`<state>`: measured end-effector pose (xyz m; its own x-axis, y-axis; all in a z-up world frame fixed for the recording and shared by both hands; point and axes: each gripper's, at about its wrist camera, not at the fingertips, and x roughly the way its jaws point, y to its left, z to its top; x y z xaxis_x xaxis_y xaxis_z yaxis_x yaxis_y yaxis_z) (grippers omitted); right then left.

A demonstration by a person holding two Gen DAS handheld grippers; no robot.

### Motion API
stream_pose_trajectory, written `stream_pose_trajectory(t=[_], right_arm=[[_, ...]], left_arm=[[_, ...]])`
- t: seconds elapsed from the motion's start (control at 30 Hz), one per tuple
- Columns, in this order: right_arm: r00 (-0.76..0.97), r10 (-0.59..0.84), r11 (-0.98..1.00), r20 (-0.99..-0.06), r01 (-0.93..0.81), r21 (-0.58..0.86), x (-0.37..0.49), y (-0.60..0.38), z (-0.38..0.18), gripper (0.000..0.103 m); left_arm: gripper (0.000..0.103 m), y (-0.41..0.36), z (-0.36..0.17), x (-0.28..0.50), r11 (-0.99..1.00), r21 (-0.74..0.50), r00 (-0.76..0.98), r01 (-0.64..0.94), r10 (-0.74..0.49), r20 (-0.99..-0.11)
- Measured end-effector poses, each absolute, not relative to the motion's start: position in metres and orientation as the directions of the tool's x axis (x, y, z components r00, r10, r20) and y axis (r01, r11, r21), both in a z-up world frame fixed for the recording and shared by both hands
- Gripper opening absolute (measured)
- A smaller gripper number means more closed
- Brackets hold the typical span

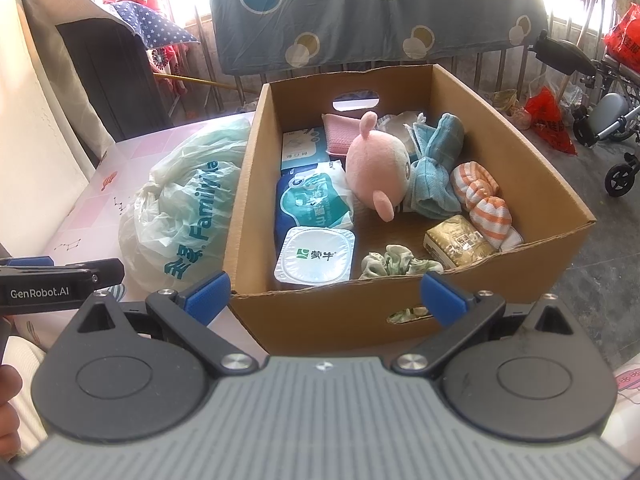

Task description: Organize soft objects

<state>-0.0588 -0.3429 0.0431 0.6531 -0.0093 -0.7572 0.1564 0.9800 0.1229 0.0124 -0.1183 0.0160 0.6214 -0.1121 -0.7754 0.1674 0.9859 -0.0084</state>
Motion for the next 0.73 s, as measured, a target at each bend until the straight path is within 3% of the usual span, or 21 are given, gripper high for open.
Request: stream_pose_trajectory(t=[0.73], right_arm=[[0.649,-0.004,0.981,-0.760,0.151,0.124,-0.0571,-0.3437,0.0405,0.102]], left_arm=[[0.103,-0.1172,0.0097,0.0128,0.987,-0.006,0.619,0.160,-0.106,-0.778]])
